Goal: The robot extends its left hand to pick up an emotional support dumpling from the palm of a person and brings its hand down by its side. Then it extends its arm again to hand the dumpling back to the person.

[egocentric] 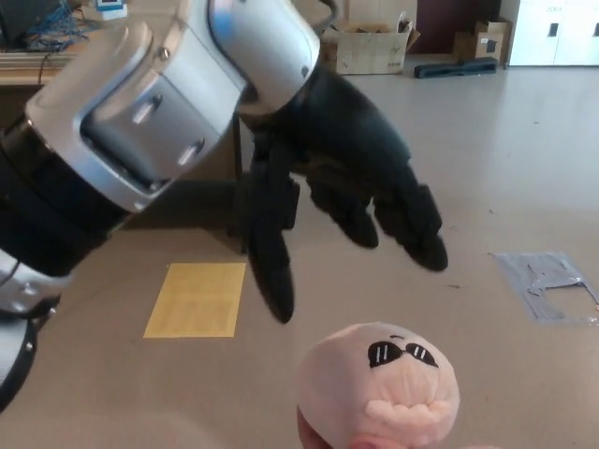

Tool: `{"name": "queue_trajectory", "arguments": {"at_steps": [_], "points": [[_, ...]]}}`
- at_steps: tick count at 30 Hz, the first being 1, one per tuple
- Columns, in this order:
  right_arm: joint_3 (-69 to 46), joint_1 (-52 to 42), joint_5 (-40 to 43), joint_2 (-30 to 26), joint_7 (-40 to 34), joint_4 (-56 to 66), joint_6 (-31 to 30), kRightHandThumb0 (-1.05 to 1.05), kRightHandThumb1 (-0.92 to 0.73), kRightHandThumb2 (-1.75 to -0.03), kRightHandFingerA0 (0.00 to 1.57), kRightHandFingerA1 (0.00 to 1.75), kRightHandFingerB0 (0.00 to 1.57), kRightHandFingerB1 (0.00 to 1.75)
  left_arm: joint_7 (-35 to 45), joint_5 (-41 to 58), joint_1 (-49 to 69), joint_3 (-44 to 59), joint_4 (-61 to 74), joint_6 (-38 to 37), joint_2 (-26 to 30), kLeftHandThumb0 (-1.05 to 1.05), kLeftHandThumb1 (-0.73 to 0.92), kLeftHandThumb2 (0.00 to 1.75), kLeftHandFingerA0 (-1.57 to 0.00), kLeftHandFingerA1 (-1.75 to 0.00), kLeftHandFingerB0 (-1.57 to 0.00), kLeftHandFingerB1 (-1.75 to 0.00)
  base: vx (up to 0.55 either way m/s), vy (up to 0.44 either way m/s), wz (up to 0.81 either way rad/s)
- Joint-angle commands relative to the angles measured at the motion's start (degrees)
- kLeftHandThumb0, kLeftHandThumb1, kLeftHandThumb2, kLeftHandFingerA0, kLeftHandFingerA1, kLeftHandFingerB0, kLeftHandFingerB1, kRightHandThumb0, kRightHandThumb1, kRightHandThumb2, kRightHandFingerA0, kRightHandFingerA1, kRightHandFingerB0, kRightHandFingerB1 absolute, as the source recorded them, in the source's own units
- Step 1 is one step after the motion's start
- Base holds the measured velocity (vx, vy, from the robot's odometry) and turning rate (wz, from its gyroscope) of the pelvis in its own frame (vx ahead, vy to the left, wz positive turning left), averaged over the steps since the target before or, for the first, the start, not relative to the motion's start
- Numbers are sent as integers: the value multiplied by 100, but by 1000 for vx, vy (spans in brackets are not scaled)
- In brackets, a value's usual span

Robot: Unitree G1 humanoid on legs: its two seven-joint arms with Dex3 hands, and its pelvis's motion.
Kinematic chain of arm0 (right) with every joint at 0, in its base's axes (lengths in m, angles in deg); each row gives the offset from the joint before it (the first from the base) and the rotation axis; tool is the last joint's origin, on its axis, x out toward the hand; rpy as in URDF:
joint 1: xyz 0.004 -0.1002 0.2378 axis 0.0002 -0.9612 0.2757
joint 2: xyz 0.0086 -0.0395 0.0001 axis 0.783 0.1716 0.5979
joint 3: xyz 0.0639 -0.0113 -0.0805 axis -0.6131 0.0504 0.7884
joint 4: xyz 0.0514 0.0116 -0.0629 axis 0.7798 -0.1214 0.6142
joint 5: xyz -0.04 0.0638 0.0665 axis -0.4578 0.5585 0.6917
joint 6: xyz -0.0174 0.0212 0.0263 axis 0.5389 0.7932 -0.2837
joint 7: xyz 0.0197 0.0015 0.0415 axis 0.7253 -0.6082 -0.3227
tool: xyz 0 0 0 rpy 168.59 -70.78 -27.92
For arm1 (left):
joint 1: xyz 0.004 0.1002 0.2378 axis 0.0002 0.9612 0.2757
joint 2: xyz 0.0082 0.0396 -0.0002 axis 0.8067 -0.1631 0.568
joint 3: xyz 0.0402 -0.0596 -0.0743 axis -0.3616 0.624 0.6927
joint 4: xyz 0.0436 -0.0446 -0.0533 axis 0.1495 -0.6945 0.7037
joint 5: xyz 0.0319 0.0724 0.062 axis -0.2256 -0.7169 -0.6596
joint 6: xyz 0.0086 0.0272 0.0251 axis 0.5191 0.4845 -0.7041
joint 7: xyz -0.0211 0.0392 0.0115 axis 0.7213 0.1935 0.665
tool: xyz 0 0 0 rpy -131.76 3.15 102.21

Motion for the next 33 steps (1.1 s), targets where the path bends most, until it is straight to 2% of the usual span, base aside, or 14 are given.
{"name": "queue_trajectory", "arguments": {"at_steps": [1,2,4,8,9,10,11,20,21,22,23,31,32,33], "points": [[-39,96,76,-64,23,-55,-52,-30,-57,-57,90,54,43,35,266,-201,235,-136,-82,-334,-97,-35,35,55,0,-3,0,0,0,0,0],[-39,98,76,-64,24,-58,-50,-30,-57,-57,90,54,43,35,276,-213,241,-125,-88,-343,-104,-35,35,55,0,-3,0,0,0,0,0],[-45,134,119,-44,80,-42,-76,-32,-56,-57,92,55,44,35,203,-324,531,-295,-78,-212,-224,-54,40,72,0,-12,0,0,0,0,0],[-30,129,99,-47,58,16,-109,-33,-56,-59,97,56,44,36,159,-384,680,-319,-61,-106,-339,-59,41,76,0,-8,0,0,0,0,0],[-29,133,100,-50,56,39,-133,-32,-56,-57,91,53,45,35,138,-387,716,-289,-68,-57,-390,-70,36,53,0,-8,0,0,0,0,0],[-27,130,101,-50,55,56,-151,-32,-56,-57,91,53,45,35,129,-386,733,-267,-73,-29,-420,-70,36,53,0,-8,0,0,0,0,0],[-25,142,96,-58,60,45,-141,-31,-57,-57,88,52,44,35,111,-403,757,-245,-65,5,-439,-57,38,79,0,-12,0,-3,0,0,0],[82,188,-62,-126,-2,71,-153,-34,-57,-57,89,56,42,35,-329,-504,1198,-7,193,413,-658,-62,41,82,0,-8,0,0,0,0,0],[106,182,-106,-129,-53,85,-156,-38,-58,-59,90,74,42,36,-350,-505,1229,4,196,383,-676,-62,41,82,0,-7,0,0,0,0,0],[110,180,-104,-127,-55,83,-144,-44,-46,-74,90,84,35,45,-373,-500,1260,23,202,416,-706,-61,41,82,0,-7,0,0,0,0,0],[108,184,-88,-126,-45,76,-141,-38,-58,-59,91,76,42,35,-378,-505,1273,35,216,452,-724,-63,42,83,0,-6,0,0,0,0,0],[138,161,-92,-135,-91,144,-203,-39,-58,-59,91,73,41,35,-360,-546,1330,76,326,612,-787,-62,42,82,0,-6,0,0,0,0,0],[148,160,-104,-137,-102,163,-232,-39,-58,-58,90,87,40,34,-340,-525,1364,85,356,665,-779,-61,41,80,0,-8,0,0,0,0,0],[156,162,-120,-137,-121,169,-247,-38,-58,-59,89,83,40,35,-333,-522,1386,87,381,708,-774,-60,38,80,0,-10,0,-4,0,0,0]]}}
